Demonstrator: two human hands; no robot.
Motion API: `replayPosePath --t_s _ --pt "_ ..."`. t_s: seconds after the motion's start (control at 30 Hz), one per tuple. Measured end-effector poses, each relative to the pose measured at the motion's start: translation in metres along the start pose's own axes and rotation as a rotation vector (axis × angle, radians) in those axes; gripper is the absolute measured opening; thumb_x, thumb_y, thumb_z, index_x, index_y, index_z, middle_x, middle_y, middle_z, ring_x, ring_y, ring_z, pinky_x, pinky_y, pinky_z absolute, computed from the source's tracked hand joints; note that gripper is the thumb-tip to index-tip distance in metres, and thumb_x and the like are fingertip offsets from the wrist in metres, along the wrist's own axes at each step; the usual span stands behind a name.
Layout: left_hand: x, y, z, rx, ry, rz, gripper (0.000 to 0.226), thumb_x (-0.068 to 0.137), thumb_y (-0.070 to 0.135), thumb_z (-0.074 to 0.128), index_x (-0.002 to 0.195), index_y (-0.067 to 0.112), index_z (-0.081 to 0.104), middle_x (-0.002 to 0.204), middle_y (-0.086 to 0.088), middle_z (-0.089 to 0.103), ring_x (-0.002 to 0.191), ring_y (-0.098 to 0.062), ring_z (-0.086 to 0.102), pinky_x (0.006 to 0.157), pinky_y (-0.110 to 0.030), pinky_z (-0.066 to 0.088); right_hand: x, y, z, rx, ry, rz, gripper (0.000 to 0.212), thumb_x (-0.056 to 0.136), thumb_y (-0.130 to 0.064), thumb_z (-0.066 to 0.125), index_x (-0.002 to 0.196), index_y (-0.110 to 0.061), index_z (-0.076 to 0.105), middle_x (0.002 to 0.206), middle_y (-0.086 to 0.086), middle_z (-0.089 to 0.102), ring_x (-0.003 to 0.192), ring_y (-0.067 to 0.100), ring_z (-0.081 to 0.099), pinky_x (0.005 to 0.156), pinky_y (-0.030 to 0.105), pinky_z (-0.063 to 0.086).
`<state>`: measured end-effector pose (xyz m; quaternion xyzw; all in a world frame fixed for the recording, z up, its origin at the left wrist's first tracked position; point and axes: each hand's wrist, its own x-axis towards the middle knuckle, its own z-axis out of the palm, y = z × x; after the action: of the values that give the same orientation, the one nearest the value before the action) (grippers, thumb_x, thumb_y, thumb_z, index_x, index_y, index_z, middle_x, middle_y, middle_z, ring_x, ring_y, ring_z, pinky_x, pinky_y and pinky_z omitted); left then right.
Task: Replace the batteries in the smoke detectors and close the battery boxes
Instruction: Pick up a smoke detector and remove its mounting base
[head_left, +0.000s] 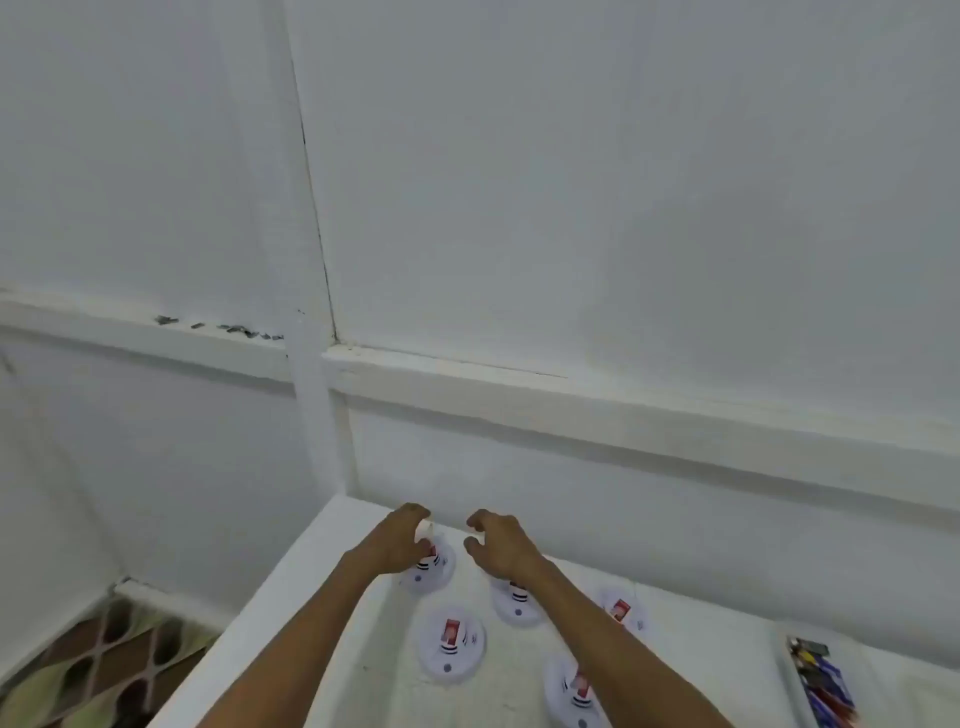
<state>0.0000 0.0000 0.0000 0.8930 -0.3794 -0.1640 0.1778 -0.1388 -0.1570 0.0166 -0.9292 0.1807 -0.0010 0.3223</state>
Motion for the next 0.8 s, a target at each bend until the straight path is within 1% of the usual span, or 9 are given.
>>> replayPosePath --t_s 0.1,0.13,0.2,0.3,0.4,0.53,0.63,0.73,0.8 --pt "-0.004 -0.014 0.008 0.000 -0.006 -0.083 0.063 0.103 0.033 0.059 0.157 0.009 0.037 0.170 -0.011 0.021 0.154 -0.029 0.030 0.122 -0.035 0.028 0.002 0.002 0.009 -0.002 -0.045 0.059 0.051 0.099 -0.029 0.051 0.145 -0.012 0.041 0.141 0.013 0.051 0.131 0.026 0.046 0.105 0.031 0.039" --pt "-0.003 -0.021 0.012 -0.009 -0.012 -0.110 0.064 0.103 0.034 0.060 0.157 0.010 0.036 0.170 -0.011 0.019 0.155 -0.029 0.028 0.123 -0.037 0.027 0.004 0.003 0.013 -0.003 -0.058 0.073 0.052 0.099 -0.029 0.051 0.147 -0.012 0.039 0.140 0.014 0.051 0.133 0.027 0.044 0.105 0.031 0.038" --pt "0.004 -0.038 0.027 -0.040 -0.034 -0.149 0.065 0.099 0.035 0.063 0.155 0.010 0.040 0.167 -0.011 0.027 0.155 -0.027 0.027 0.123 -0.037 0.028 0.007 0.003 0.023 -0.012 -0.075 0.081 0.056 0.099 -0.029 0.052 0.149 -0.011 0.034 0.142 0.016 0.050 0.137 0.028 0.038 0.107 0.031 0.035" --pt "0.008 -0.046 0.042 -0.086 -0.084 -0.184 0.061 0.096 0.038 0.066 0.148 0.012 0.048 0.158 -0.010 0.043 0.149 -0.027 0.036 0.119 -0.034 0.032 0.017 0.004 0.039 -0.011 -0.100 0.082 0.061 0.099 -0.030 0.051 0.153 -0.012 0.028 0.149 0.014 0.044 0.140 0.029 0.035 0.110 0.033 0.033" --pt "0.004 -0.037 0.049 -0.072 -0.102 -0.141 0.057 0.098 0.030 0.067 0.147 0.009 0.046 0.151 -0.010 0.047 0.142 -0.027 0.043 0.115 -0.030 0.033 0.023 0.005 0.054 -0.023 -0.109 0.085 0.063 0.098 -0.028 0.051 0.153 -0.010 0.026 0.148 0.014 0.046 0.139 0.031 0.037 0.110 0.035 0.035" --pt "0.008 -0.041 0.061 -0.102 -0.065 -0.144 0.060 0.094 0.031 0.072 0.145 0.012 0.046 0.146 0.000 0.047 0.141 -0.023 0.041 0.117 -0.033 0.035 0.030 0.006 0.069 -0.011 -0.111 0.104 0.059 0.097 -0.026 0.052 0.149 -0.008 0.030 0.143 0.016 0.050 0.134 0.034 0.041 0.105 0.036 0.038" --pt "0.011 -0.042 0.065 -0.094 -0.063 -0.171 0.063 0.091 0.032 0.076 0.144 0.010 0.050 0.146 -0.008 0.057 0.134 -0.028 0.054 0.113 -0.036 0.042 0.033 0.007 0.082 -0.001 -0.117 0.109 0.060 0.094 -0.028 0.056 0.148 -0.010 0.035 0.139 0.014 0.055 0.128 0.032 0.049 0.103 0.036 0.043" --pt "0.013 -0.041 0.069 -0.061 -0.070 -0.162 0.068 0.090 0.032 0.077 0.148 0.011 0.047 0.147 -0.008 0.057 0.133 -0.027 0.056 0.115 -0.035 0.039 0.039 0.009 0.090 -0.008 -0.098 0.111 0.057 0.090 -0.027 0.059 0.141 -0.010 0.041 0.130 0.013 0.061 0.118 0.031 0.055 0.096 0.035 0.047" --pt "0.014 -0.043 0.071 -0.077 -0.061 -0.172 0.068 0.088 0.030 0.080 0.146 0.011 0.050 0.145 -0.007 0.060 0.131 -0.025 0.059 0.114 -0.034 0.040 0.042 0.009 0.093 -0.006 -0.075 0.114 0.053 0.087 -0.025 0.062 0.135 -0.010 0.045 0.124 0.012 0.063 0.112 0.030 0.059 0.092 0.034 0.049"
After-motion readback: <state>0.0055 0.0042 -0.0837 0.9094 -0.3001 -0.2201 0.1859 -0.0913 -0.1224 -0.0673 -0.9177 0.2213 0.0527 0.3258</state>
